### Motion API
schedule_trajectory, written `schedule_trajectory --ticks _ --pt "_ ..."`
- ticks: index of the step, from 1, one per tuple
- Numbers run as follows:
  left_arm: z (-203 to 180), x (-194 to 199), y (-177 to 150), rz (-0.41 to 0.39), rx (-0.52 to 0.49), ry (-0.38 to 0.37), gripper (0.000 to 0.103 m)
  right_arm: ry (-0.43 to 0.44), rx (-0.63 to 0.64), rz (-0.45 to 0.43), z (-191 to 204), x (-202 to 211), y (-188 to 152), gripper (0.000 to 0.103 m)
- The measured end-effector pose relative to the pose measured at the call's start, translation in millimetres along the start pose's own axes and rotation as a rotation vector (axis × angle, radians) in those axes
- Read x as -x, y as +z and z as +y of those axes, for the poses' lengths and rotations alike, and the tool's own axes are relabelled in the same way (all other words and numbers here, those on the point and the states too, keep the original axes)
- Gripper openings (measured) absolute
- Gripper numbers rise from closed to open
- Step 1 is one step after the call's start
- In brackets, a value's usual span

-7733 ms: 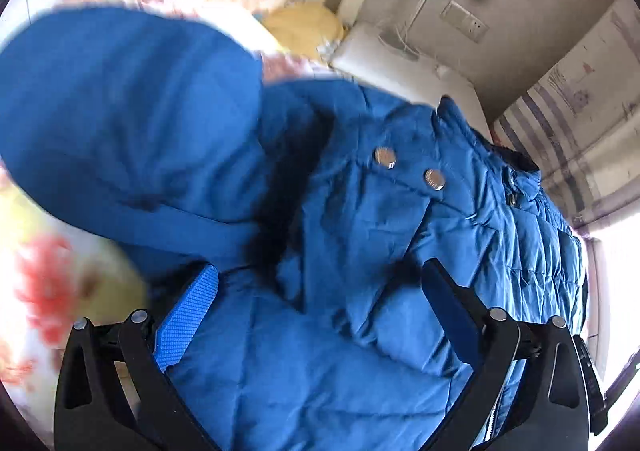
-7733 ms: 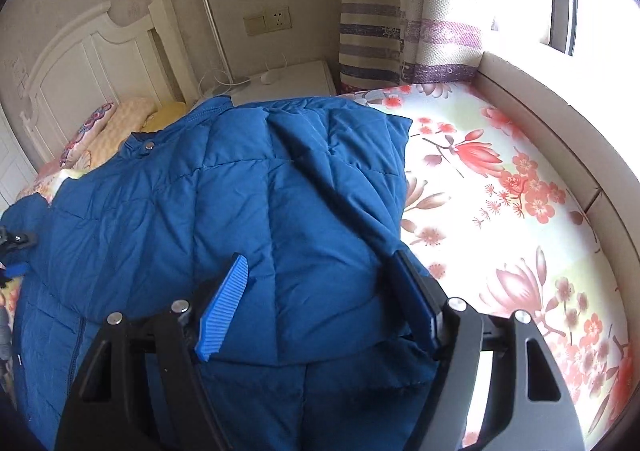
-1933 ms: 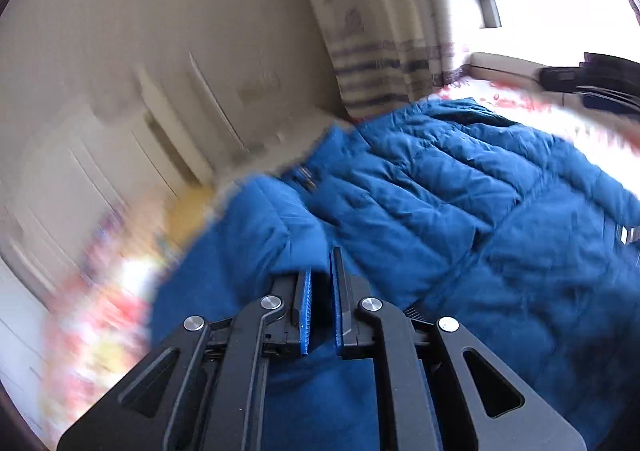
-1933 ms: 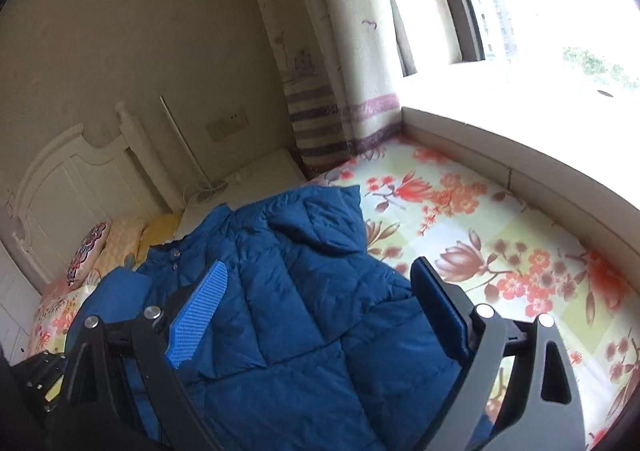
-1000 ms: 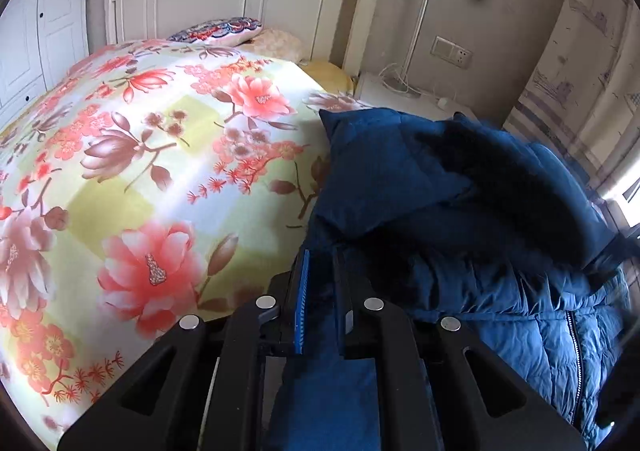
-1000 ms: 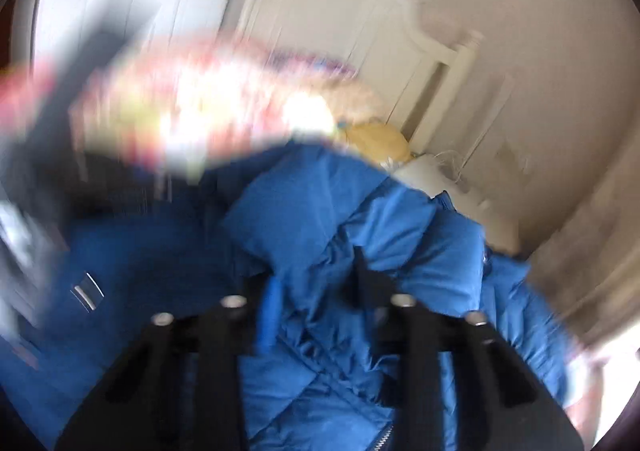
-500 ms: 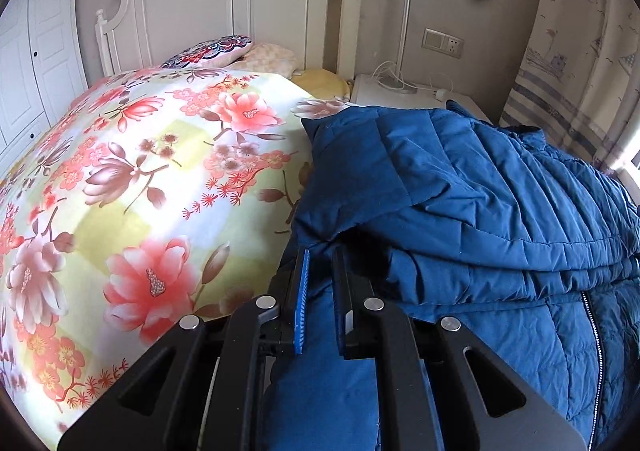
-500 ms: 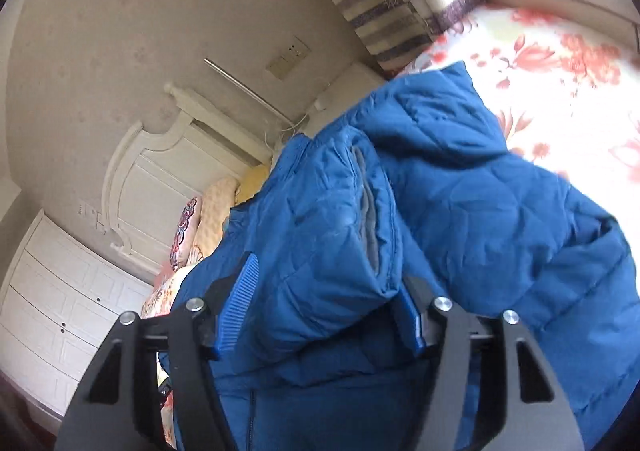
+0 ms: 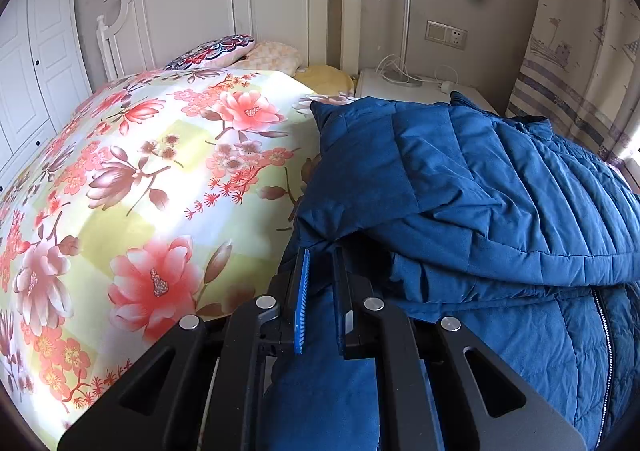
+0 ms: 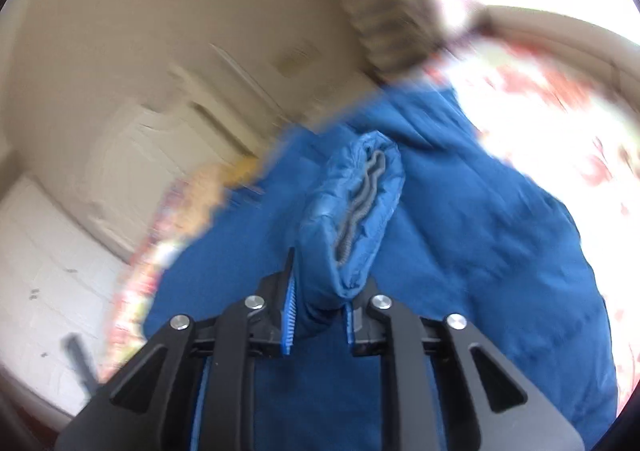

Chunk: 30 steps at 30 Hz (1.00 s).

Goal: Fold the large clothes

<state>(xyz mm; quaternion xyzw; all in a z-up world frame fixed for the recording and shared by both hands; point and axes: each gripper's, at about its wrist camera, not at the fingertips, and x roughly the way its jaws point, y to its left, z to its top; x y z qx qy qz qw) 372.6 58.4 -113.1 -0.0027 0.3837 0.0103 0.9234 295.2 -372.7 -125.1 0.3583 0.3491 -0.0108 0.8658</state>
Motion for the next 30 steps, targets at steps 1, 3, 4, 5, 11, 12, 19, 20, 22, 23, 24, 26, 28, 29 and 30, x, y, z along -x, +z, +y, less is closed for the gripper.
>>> schedule_trajectory --ticks 1,3,4,5,11,12,19,20,22,23,24,26,28,29,30 --pt "-0.3 0.8 0.2 -0.002 -0.001 -0.002 0.009 -0.014 -0.010 0.006 -1.1 1.3 0.0 0.031" --pt "0.3 6.5 4.1 0.004 -0.008 -0.014 0.009 -0.070 0.036 -0.040 9.4 17.9 2.9 0.039" --pt "1.6 12.2 7.4 -0.002 0.000 -0.018 0.009 -0.097 0.072 -0.077 16.0 26.4 5.1 0.041" --pt "4.0 24.8 15.4 -0.031 0.020 -0.033 0.009 -0.161 0.144 -0.153 29.3 41.7 8.7 0.043" --pt "-47.8 49.0 80.5 -0.108 -0.082 -0.072 0.009 -0.190 0.496 -0.215 112.1 29.5 28.8 0.053" --pt "-61.3 40.0 85.6 -0.085 -0.108 -0.064 0.009 -0.187 0.541 -0.189 120.5 19.4 28.7 0.057" --pt "-103.7 -45.2 54.0 0.047 -0.212 -0.004 0.009 -0.309 0.651 0.051 100.4 -74.5 12.0 0.059" --pt "-107.9 -43.0 44.6 -0.005 -0.257 0.020 0.009 -0.283 0.669 0.030 94.3 -73.2 8.8 0.059" --pt "-109.3 -42.3 43.4 -0.004 -0.274 0.034 0.010 -0.276 0.667 0.046 95.2 -72.3 11.7 0.059" --pt "-108.7 -43.6 44.7 0.002 -0.274 0.033 0.010 -0.279 0.659 0.047 96.7 -66.8 15.9 0.058" --pt "-108.0 -45.2 45.2 0.005 -0.273 0.031 0.010 -0.280 0.644 0.015 99.7 -57.5 16.3 0.057" --pt "-106.4 -45.0 44.0 0.003 -0.270 0.028 0.010 -0.266 0.598 -0.077 101.0 -36.2 22.1 0.057" --pt "-106.3 -45.2 44.1 0.002 -0.268 0.027 0.010 -0.284 0.559 -0.114 91.6 -21.4 27.3 0.059" --pt "-106.0 -45.2 44.1 0.002 -0.267 0.026 0.010 -0.304 0.558 -0.087 86.2 -25.4 27.1 0.060" --pt "-106.3 -45.9 44.4 0.002 -0.268 0.027 0.010 -0.337 0.577 -0.019 77.4 -37.7 24.2 0.060"
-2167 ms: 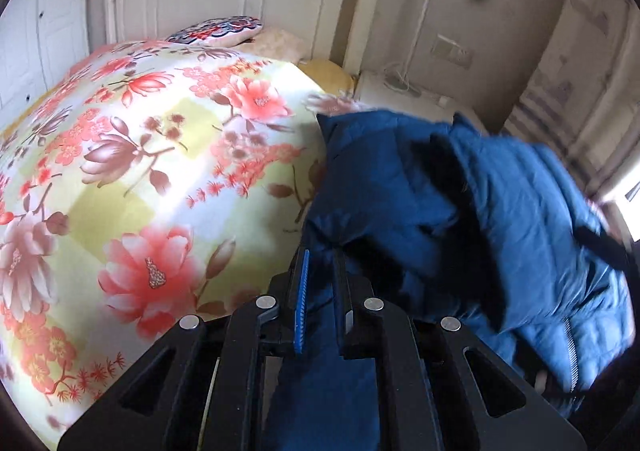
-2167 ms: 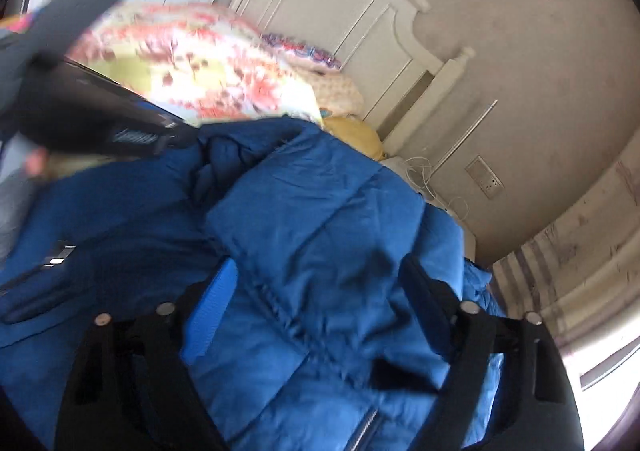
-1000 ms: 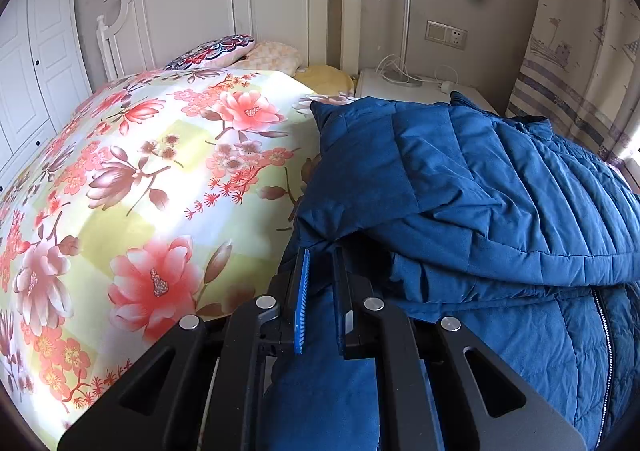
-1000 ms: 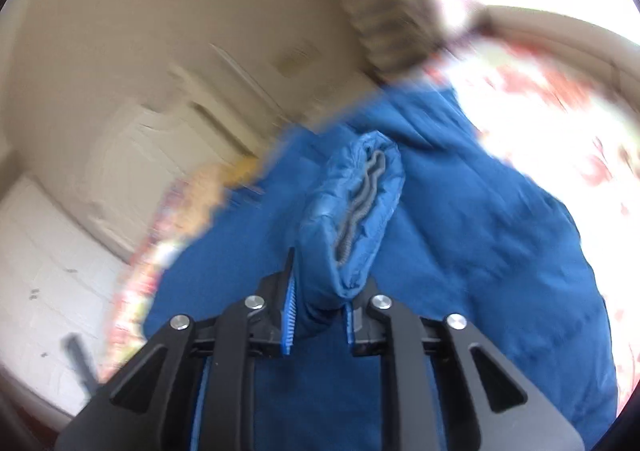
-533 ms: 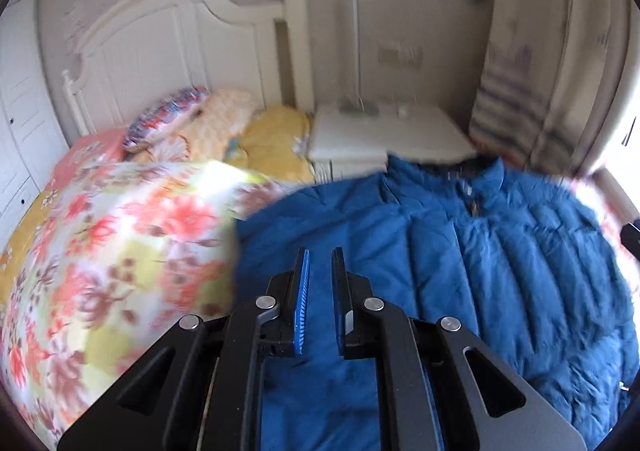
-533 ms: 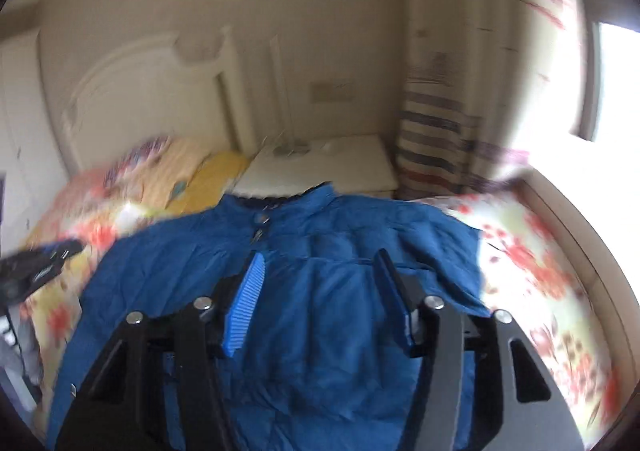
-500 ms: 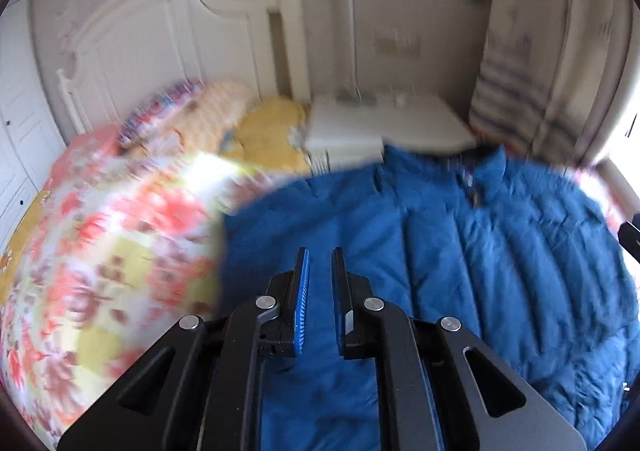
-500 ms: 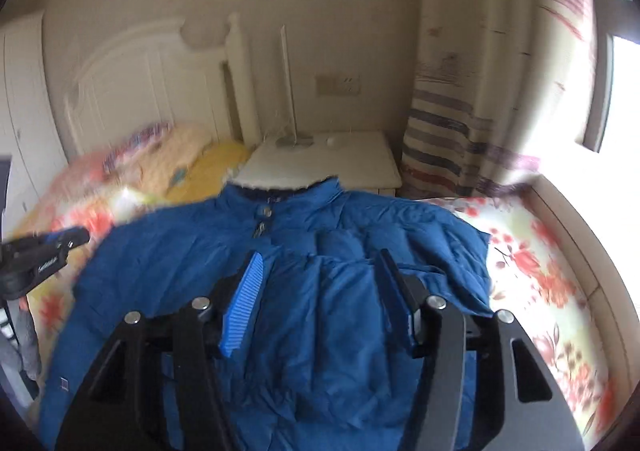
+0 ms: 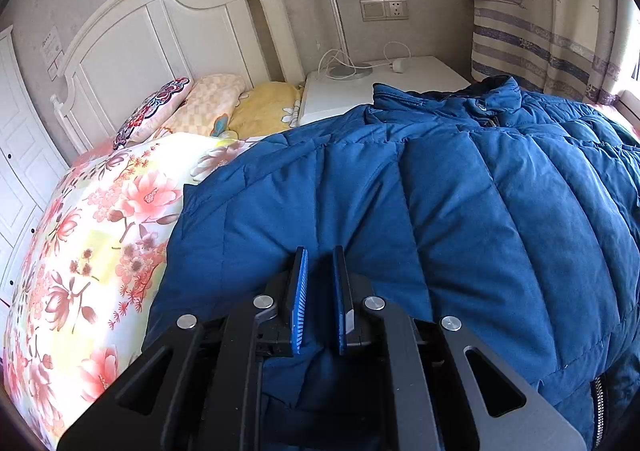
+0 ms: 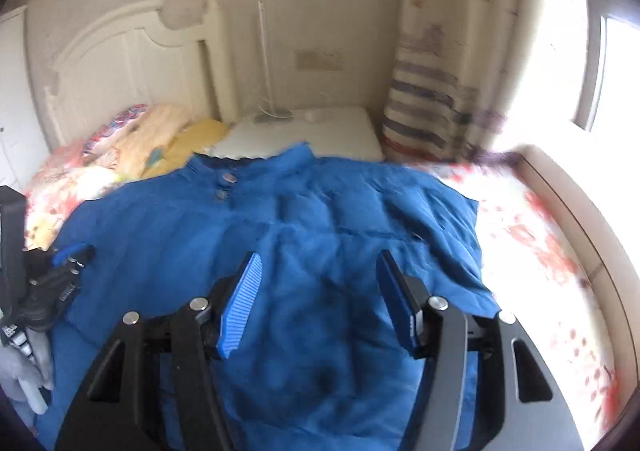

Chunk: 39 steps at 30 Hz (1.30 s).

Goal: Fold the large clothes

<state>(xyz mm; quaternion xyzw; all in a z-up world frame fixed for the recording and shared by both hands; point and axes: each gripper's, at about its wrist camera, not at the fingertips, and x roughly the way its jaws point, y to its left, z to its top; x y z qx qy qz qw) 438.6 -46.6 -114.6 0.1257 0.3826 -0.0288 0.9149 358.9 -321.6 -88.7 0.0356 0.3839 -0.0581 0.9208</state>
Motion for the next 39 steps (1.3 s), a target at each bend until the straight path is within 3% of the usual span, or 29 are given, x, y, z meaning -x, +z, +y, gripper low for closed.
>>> schedule_trajectory --ticks 2,6,9,12,14,16,17,26,29,32,35,37,39 --pt "-0.3 -0.1 0.3 -0.002 -0.001 0.000 0.010 -0.006 0.050 0.012 0.6 -14.0 -13.3 0.062" --pt "1.2 -0.3 0.6 -0.002 0.012 -0.014 0.010 -0.021 0.015 0.021 -0.1 -6.0 -8.7 0.061" --pt "1.2 -0.1 0.6 -0.002 0.016 -0.018 0.010 -0.042 -0.017 -0.069 5.1 14.7 5.9 0.062" --pt "0.0 0.3 0.5 0.000 0.010 -0.006 0.010 -0.029 0.028 -0.114 16.0 20.1 24.6 0.076" --pt "0.1 0.8 0.3 -0.001 0.009 -0.005 0.010 -0.045 0.044 -0.069 16.1 -0.5 32.5 0.076" --pt "0.8 1.0 0.2 -0.001 0.016 -0.013 0.010 -0.050 0.041 0.048 12.1 -37.6 28.0 0.077" --pt "1.0 1.3 0.2 -0.002 0.018 -0.017 0.010 -0.035 0.041 0.059 9.7 -50.8 20.8 0.079" --pt "4.1 5.2 1.4 -0.005 0.034 -0.026 0.010 -0.004 0.024 0.070 4.2 -44.5 22.8 0.079" --pt "9.1 15.6 18.4 0.016 0.025 -0.071 0.010 0.019 0.065 -0.007 9.2 -18.2 46.9 0.079" --pt "18.6 17.6 52.3 0.000 0.064 -0.088 0.010 0.013 0.087 -0.042 10.7 -20.6 75.7 0.080" --pt "26.4 -17.9 77.5 0.079 0.092 -0.029 0.015 -0.023 0.042 0.039 -1.1 -59.2 97.9 0.081" --pt "30.5 -46.7 77.6 0.145 0.104 -0.003 0.015 -0.054 -0.006 0.153 -15.0 -98.6 97.0 0.081" --pt "30.0 -65.8 67.8 0.159 0.089 -0.006 0.016 -0.016 -0.055 0.218 -24.4 -121.6 86.2 0.082"
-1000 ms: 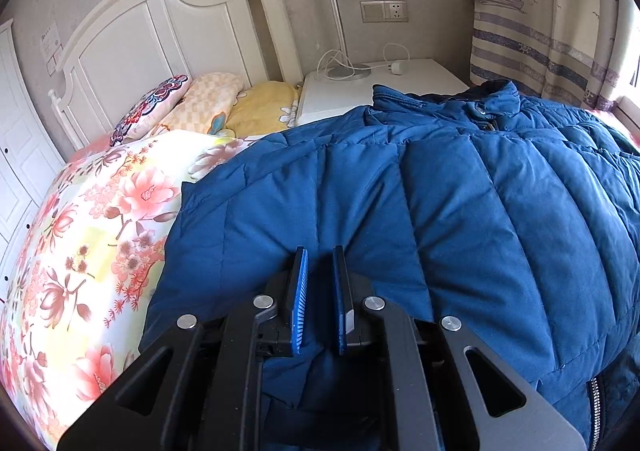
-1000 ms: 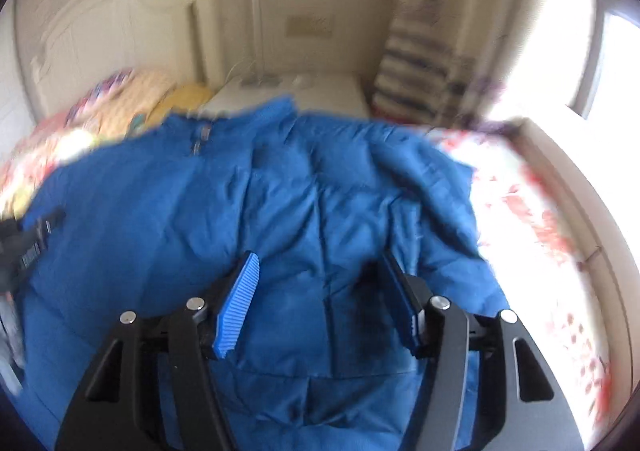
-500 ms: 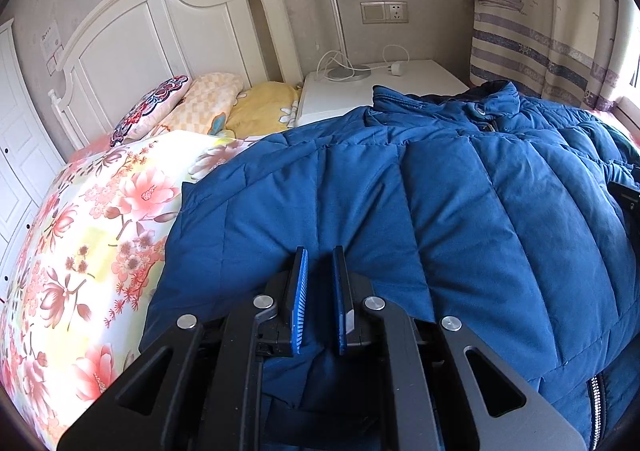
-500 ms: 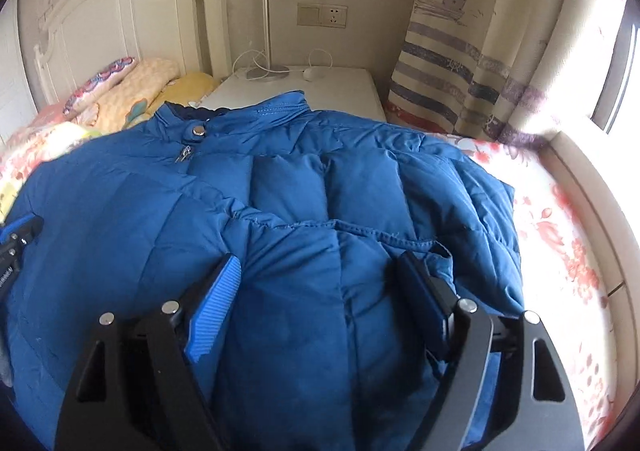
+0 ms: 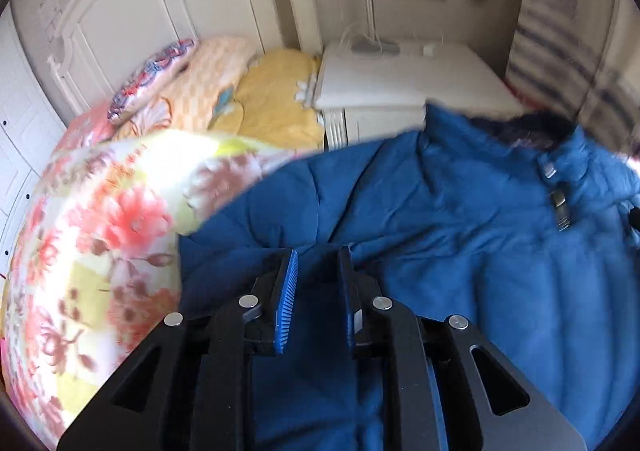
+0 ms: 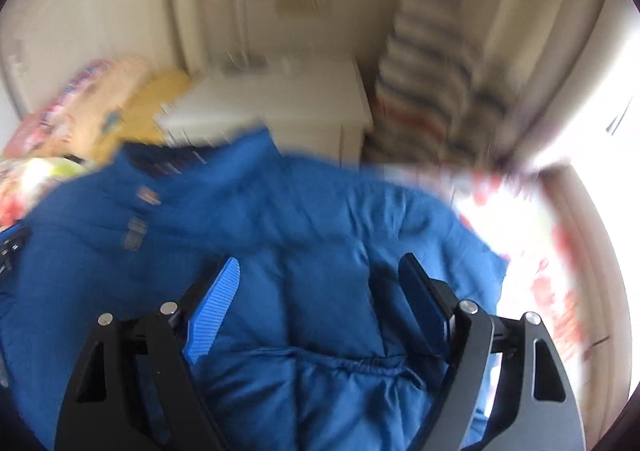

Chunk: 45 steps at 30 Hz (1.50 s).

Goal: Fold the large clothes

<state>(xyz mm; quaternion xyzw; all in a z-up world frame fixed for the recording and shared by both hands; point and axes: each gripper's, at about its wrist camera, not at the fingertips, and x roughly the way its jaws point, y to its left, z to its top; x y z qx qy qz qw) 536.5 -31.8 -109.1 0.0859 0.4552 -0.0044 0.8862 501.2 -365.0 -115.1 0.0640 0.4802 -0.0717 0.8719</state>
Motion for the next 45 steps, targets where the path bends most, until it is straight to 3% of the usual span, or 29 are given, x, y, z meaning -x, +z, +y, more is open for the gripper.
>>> schedule_trajectory --ticks 2,6,8,10,12,14,18,21,24,26,28,30,33,36,39,41,44,45 --pt "-3.7 -0.1 -11.2 -0.072 -0.028 0.016 0.016 0.025 -0.017 -0.018 -3.4 -1.7 -2.8 0.083" --pt "-1.0 14.2 -13.5 -0.088 -0.005 0.031 0.016 0.000 -0.019 -0.036 -3.2 16.9 -6.5 0.080" --pt "4.3 46.9 -22.5 -0.141 0.032 -0.021 0.016 0.003 0.004 -0.133 3.0 52.4 -18.2 0.080" --pt "2.1 80.6 -39.7 -0.200 -0.001 -0.060 0.018 0.045 0.069 -0.222 19.0 91.2 -43.1 0.083" --pt "-12.7 101.1 -62.8 -0.209 -0.073 -0.069 0.029 0.083 0.160 -0.222 38.9 105.8 -71.2 0.085" --pt "-32.2 94.8 -84.2 -0.158 -0.149 -0.086 0.071 0.065 0.247 -0.159 55.9 93.7 -97.0 0.085" --pt "-49.8 82.1 -105.8 -0.190 -0.231 0.020 0.082 0.045 0.237 -0.143 56.0 79.8 -112.4 0.087" --pt "-37.5 116.2 -112.0 -0.177 -0.181 -0.007 0.081 0.057 0.208 -0.183 55.9 118.2 -121.5 0.085" --pt "-29.7 156.5 -141.5 -0.226 -0.179 -0.025 0.096 0.109 0.269 -0.213 63.4 149.6 -149.4 0.087" --pt "-28.4 154.2 -165.9 -0.161 -0.197 -0.049 0.096 0.119 0.339 -0.114 74.6 138.6 -174.1 0.088" --pt "-30.9 127.6 -187.2 -0.056 -0.227 -0.020 0.097 0.080 0.370 -0.007 75.6 111.4 -192.5 0.089" --pt "-20.3 118.2 -191.7 -0.036 -0.172 -0.067 0.098 0.105 0.330 -0.032 69.0 113.2 -197.1 0.090" --pt "0.5 134.4 -195.0 -0.018 -0.076 -0.038 0.097 0.110 0.303 -0.027 63.7 136.2 -206.0 0.089" --pt "4.1 169.7 -219.9 -0.068 -0.090 -0.062 0.097 0.124 0.345 -0.085 62.6 174.6 -236.8 0.089" --pt "0.9 190.6 -263.5 -0.068 -0.125 -0.107 0.099 0.146 0.398 -0.042 56.6 180.4 -277.0 0.091" --pt "-4.6 178.6 -280.7 -0.023 -0.160 -0.082 0.099 0.137 0.396 -0.045 51.5 177.5 -296.2 0.092" --pt "2.1 181.8 -287.5 -0.025 -0.122 -0.056 0.099 0.105 0.349 -0.068 43.3 196.3 -303.2 0.092" --pt "3.2 192.3 -291.3 -0.040 -0.114 -0.048 0.099 0.119 0.350 -0.113 42.7 214.1 -310.4 0.092"
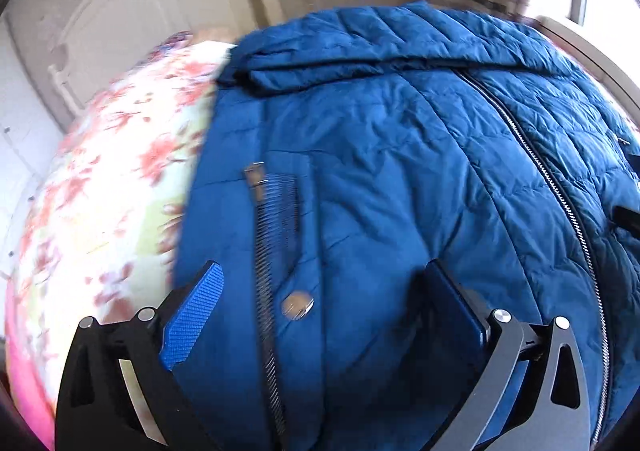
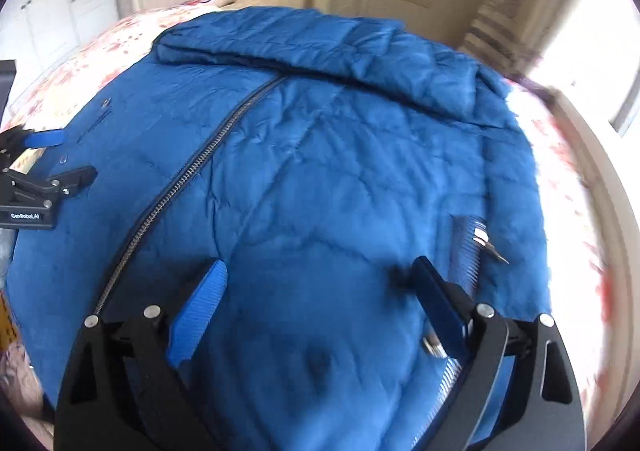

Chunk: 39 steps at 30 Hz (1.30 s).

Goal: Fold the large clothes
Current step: 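Smooth the folded jacket flat with both tools toward the hem, then grasp the ribbed jacket hem with both tools side by side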

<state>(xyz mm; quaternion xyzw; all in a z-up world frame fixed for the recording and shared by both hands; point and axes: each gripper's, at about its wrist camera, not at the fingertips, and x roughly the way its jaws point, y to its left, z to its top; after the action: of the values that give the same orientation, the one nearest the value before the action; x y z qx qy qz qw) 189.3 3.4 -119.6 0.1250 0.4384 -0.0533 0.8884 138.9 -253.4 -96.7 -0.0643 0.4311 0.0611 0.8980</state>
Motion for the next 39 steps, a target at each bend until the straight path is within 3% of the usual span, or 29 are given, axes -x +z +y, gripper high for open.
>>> schedule_trajectory --ticks 3,6,7,8,10,14,16,18,20,23,27,32,34,35,36,37,39 --pt "-9.6 32.2 -21.3 -0.057 -0.030 -0.048 0.099 0.063 0.031 -0.051 14.5 29.4 -22.9 0.093" --pt "-28.3 35.0 -52.8 -0.032 -0.097 -0.045 0.099 0.055 0.113 0.018 29.3 17.2 -50.3 0.094" --pt "-30.9 31.0 -60.2 -0.034 -0.103 -0.031 0.099 0.052 0.099 -0.020 28.1 17.6 -58.8 0.095" --pt "-29.5 33.7 -68.2 -0.064 -0.076 -0.039 0.099 0.068 0.065 -0.037 24.3 19.9 -64.4 0.095" --pt "-21.5 34.0 -68.7 -0.047 -0.033 -0.071 0.099 0.069 0.048 -0.025 22.4 27.0 -66.4 0.095" --pt "-9.7 60.0 -84.9 -0.118 -0.032 -0.069 0.099 0.033 0.107 -0.078 32.4 53.4 -81.1 0.095" --pt "-7.8 50.0 -95.9 -0.086 -0.037 -0.069 0.099 0.052 0.102 -0.053 31.0 46.8 -94.3 0.096" --pt "1.3 45.3 -105.7 -0.115 0.004 -0.122 0.099 0.092 0.078 -0.075 26.1 51.5 -104.0 0.096" --pt "3.7 51.3 -106.8 -0.110 0.003 -0.114 0.099 0.086 0.086 -0.055 21.7 58.7 -102.3 0.095" --pt "12.4 68.5 -107.4 -0.156 -0.010 -0.031 0.099 0.011 0.086 -0.093 -3.0 88.7 -106.0 0.095" --pt "58.2 60.1 -112.8 -0.126 0.127 -0.011 0.099 -0.023 -0.074 -0.086 -61.2 103.6 -122.7 0.095" --pt "83.9 44.0 -125.5 -0.077 0.231 -0.109 0.099 0.062 -0.207 -0.017 -85.6 85.1 -150.2 0.095" --pt "82.0 44.7 -126.8 -0.076 0.225 -0.110 0.098 0.079 -0.216 -0.027 -81.4 82.7 -157.2 0.091" --pt "80.4 46.8 -127.5 -0.076 0.219 -0.140 0.092 0.081 -0.209 -0.031 -79.4 82.9 -156.4 0.087" --pt "78.9 48.5 -127.8 -0.079 0.218 -0.162 0.087 0.103 -0.199 -0.038 -75.8 85.0 -155.7 0.073" --pt "77.1 50.5 -128.8 -0.081 0.218 -0.192 0.080 0.098 -0.199 -0.040 -74.5 85.9 -155.2 0.068" --pt "71.6 51.1 -128.3 -0.078 0.199 -0.213 0.078 0.085 -0.192 -0.037 -71.9 86.5 -157.2 0.067"
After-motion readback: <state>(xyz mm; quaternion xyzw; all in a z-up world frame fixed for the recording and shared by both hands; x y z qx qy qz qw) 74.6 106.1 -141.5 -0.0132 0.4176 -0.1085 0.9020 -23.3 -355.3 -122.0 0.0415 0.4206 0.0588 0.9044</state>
